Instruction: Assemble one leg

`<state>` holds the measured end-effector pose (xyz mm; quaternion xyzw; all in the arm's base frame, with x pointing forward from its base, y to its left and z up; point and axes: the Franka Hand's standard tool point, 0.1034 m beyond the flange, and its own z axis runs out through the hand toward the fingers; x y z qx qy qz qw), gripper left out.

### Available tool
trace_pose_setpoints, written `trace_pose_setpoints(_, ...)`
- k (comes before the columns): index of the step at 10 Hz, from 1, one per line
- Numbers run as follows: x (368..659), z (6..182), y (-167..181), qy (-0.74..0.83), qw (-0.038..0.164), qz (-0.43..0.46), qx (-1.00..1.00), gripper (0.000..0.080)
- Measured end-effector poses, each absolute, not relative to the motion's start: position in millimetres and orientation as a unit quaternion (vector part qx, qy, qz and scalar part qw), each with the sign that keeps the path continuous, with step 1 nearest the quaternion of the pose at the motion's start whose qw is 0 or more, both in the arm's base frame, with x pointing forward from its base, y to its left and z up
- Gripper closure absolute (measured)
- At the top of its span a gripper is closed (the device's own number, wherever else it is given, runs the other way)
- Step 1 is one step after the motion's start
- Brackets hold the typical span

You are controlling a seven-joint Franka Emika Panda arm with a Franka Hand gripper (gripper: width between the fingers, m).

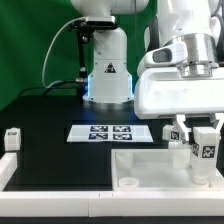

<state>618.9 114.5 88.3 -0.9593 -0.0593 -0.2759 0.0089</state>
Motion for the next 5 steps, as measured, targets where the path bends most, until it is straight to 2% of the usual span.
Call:
trace_pose_setpoints(3,618.4,86.4,111.8,-0.059,0.007,-0.278,-0.959,0.0515)
trace_pose_setpoints(5,615.6,77.6,110.7,-0.059,0.005,-0.275,-0.96,0.0515)
